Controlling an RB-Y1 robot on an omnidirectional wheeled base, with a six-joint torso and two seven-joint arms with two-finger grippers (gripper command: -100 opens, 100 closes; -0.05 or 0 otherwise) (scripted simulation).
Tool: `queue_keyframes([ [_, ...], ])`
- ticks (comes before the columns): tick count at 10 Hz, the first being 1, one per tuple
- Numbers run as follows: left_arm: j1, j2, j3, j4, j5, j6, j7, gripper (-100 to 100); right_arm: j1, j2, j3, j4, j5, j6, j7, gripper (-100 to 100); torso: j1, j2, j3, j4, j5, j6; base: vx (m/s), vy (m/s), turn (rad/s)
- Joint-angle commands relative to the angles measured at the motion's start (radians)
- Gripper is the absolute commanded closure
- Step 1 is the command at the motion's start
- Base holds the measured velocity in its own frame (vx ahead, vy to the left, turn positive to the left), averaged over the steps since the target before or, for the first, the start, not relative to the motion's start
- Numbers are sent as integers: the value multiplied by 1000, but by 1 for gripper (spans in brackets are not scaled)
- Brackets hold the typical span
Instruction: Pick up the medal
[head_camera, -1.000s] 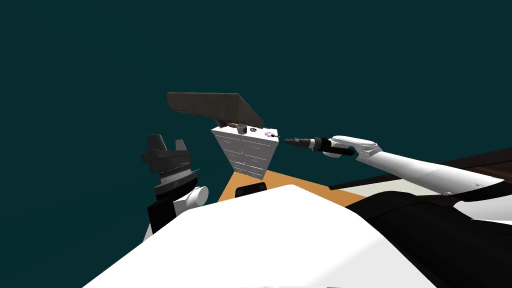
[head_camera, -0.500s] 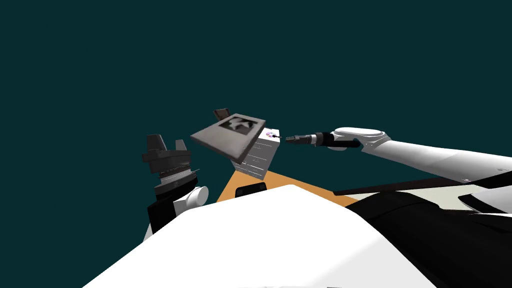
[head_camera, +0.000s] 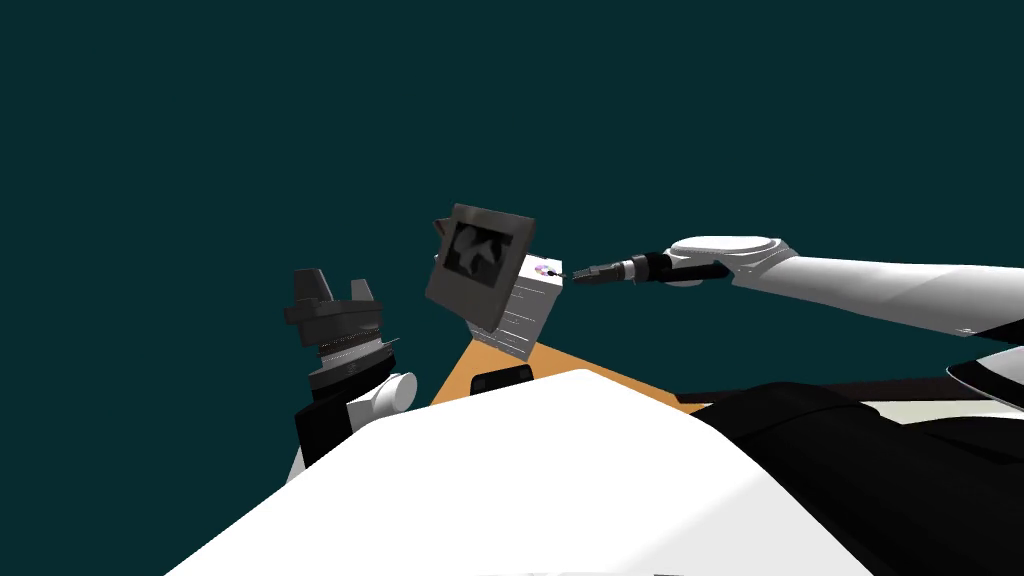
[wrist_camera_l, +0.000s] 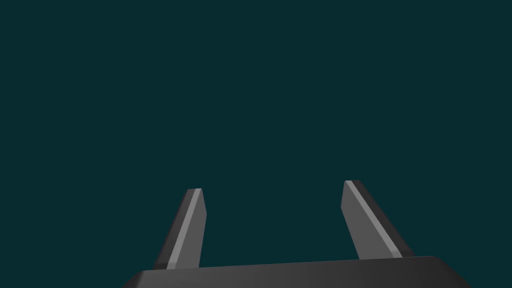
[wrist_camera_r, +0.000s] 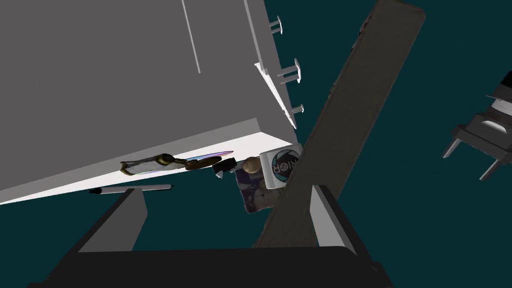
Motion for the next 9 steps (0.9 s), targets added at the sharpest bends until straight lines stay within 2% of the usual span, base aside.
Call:
queue_keyframes([
  [1,0,0,0,0,0,0,0,0,1,-50,-5,30,20,-24,-16,-100,0,0,0,0,0,0,-8,-29,198],
  [4,0,0,0,0,0,0,0,0,3,-137,-7,53,37,-43,-29,-100,0,0,0,0,0,0,-4,-24,92],
  [5,0,0,0,0,0,0,0,0,3,-148,-7,53,37,-43,-29,-100,0,0,0,0,0,0,-1,-8,-11],
  [6,0,0,0,0,0,0,0,0,5,-187,-7,75,54,-62,-43,-100,1,0,0,0,0,1,0,-6,131],
  [9,0,0,0,0,0,0,0,0,9,-268,-5,95,71,-82,-56,-100,1,-1,0,0,0,0,2,-14,107],
])
